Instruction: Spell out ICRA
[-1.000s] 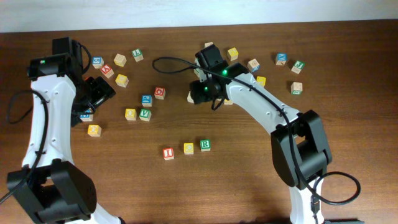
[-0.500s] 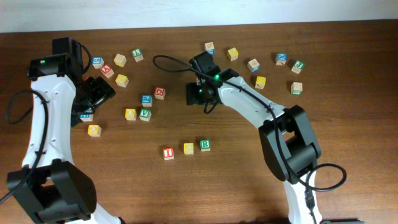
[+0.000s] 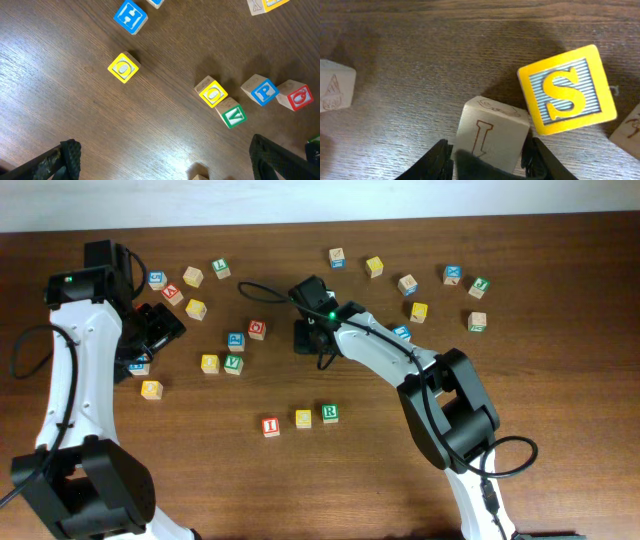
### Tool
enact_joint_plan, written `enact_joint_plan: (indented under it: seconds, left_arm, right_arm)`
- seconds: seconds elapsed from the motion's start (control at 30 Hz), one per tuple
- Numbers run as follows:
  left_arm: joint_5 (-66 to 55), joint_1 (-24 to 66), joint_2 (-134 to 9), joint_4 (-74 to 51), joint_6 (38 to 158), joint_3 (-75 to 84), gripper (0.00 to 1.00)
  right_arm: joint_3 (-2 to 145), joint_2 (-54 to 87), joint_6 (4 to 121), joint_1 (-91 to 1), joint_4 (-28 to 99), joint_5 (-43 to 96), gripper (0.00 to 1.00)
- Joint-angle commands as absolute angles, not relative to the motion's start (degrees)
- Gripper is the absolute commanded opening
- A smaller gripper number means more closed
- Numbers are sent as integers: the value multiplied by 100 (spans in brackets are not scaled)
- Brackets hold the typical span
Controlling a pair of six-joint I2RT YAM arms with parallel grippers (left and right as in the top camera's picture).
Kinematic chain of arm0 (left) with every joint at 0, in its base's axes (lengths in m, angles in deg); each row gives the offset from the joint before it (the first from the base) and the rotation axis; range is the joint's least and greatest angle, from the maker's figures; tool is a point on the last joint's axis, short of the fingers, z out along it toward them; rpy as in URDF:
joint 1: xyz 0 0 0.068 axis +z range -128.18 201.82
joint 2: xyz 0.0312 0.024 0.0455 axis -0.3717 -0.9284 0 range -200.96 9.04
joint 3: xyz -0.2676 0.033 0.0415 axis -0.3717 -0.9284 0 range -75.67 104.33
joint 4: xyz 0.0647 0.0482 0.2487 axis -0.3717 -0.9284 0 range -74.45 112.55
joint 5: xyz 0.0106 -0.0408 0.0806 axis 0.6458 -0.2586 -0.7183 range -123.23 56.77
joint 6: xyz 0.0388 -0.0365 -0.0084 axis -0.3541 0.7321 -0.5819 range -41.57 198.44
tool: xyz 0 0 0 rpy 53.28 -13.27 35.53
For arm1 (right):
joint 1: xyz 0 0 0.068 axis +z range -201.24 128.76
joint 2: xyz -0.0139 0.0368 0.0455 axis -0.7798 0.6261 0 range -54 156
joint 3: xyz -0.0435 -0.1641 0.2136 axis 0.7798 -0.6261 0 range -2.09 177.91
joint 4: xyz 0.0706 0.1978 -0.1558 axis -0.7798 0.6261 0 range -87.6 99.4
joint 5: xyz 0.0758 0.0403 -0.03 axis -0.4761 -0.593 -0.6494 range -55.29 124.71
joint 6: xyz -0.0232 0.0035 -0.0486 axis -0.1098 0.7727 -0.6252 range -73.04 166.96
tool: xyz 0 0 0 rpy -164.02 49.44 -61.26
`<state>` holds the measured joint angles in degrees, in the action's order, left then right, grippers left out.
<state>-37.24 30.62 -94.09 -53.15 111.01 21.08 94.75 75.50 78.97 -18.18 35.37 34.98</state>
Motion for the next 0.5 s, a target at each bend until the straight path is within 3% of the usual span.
enact_joint_plan:
  seconds: [0.0, 0.13, 0.17, 0.27, 0.47]
  left_arm:
    - [-3728, 3062, -9326, -5320, 11158, 2132, 99]
    - [-3731, 3062, -9326, -5320, 11158, 2132, 99]
    - [-3731, 3062, -9326, -5320, 11158, 2132, 99]
    - [-3731, 3062, -9326, -5320, 11158, 2132, 99]
    - [-3728, 3062, -9326, -5320, 11158, 2132, 99]
  right_arm:
    - [9682, 7687, 7368, -1783, 3913, 4172, 37]
    - [9844, 7687, 6644, -1326, 4206, 5251, 31]
    - [9844, 7687, 6483, -1256, 4175, 5260, 39]
    - [9844, 7687, 6351, -1361, 4125, 5256, 47]
    - [9842, 7690, 5672, -1938, 4094, 3850, 50]
